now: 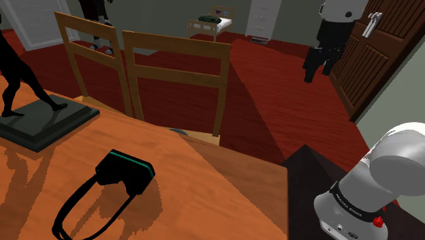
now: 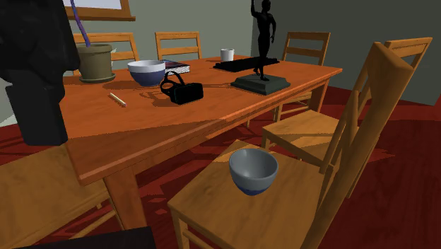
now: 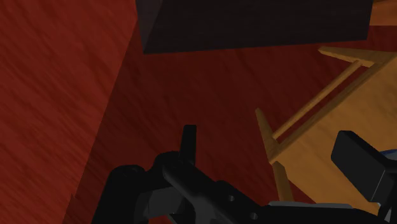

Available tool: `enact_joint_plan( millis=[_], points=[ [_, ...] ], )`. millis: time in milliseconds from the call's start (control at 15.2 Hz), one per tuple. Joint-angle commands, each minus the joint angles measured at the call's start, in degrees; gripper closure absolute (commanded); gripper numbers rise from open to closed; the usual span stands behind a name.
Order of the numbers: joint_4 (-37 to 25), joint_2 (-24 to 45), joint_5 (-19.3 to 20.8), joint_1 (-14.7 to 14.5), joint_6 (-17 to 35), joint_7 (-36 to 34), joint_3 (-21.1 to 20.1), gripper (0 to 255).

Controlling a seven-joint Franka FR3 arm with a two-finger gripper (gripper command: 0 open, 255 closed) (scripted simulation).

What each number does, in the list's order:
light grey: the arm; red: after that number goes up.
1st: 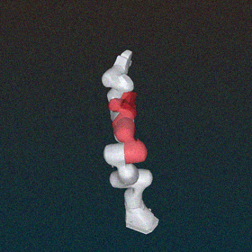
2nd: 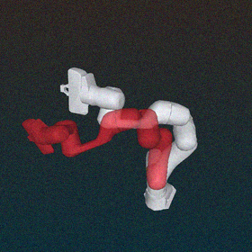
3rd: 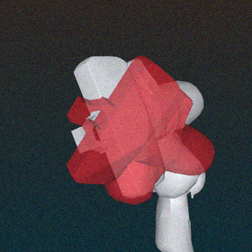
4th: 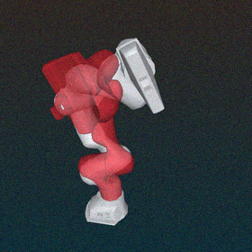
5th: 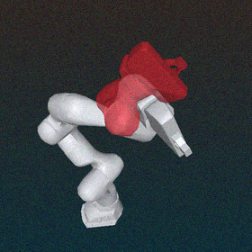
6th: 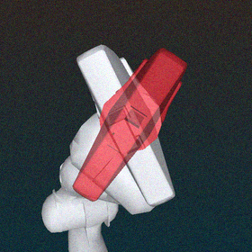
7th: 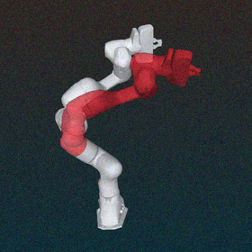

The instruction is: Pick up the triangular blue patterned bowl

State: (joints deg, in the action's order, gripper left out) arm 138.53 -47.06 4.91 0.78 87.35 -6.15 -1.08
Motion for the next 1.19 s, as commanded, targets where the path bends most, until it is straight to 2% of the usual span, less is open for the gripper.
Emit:
enact_joint_plan(
  millis=[0, 594, 1122],
  points=[
    [0.0, 0.0, 0.0, 0.0, 0.0, 0.0, 0.0, 0],
    [2.56, 12.09, -5.91, -2.57, 14.46, -7.45, -5.49, 0],
    [-0.32, 26.72, -8.98, -4.37, 26.58, -13.35, -10.17, 0]
  ],
)
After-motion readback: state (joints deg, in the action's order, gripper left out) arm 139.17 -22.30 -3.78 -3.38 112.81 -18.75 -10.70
